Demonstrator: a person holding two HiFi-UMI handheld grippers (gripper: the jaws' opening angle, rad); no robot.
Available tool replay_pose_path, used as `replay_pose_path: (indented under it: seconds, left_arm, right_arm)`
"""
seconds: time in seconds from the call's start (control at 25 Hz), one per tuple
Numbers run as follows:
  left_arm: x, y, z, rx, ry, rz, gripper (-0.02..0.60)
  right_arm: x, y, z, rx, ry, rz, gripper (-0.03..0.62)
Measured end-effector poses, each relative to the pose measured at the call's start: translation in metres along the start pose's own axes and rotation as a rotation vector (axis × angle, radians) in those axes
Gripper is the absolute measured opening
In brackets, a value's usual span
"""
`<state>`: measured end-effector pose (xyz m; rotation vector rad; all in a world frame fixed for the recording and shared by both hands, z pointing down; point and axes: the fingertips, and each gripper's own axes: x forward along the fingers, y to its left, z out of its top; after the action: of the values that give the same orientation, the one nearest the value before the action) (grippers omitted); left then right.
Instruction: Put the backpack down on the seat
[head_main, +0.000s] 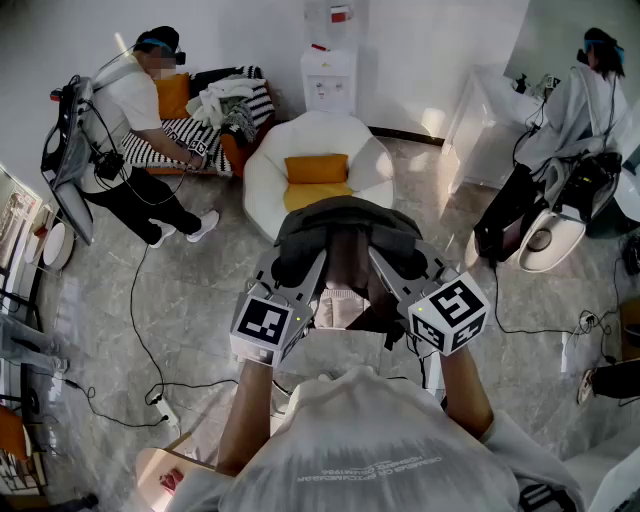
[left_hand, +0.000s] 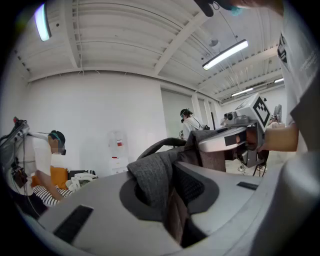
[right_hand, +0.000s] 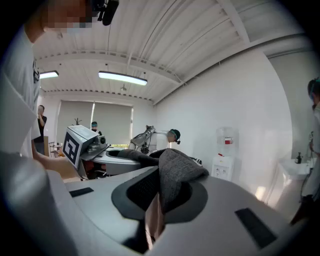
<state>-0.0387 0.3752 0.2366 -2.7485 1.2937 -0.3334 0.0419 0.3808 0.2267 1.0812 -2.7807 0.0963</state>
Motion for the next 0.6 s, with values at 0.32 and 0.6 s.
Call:
replay_pose_path:
  seconds: [0.32, 0.6]
  left_arm:
    - [-0.0011, 0.0057, -0.0045, -0.014, 0.003, 0.001, 0.083]
    - [-0.0099, 0.0091, -0.0042, 0.009, 0.004, -0.031, 0.083]
  right_arm:
    - [0.0053, 0.0028, -0.0008, -0.032, 0.001, 0.012, 0.031]
    - [0.0072, 0.0099, 0.0037, 0.034, -0.016, 0.006, 0.032]
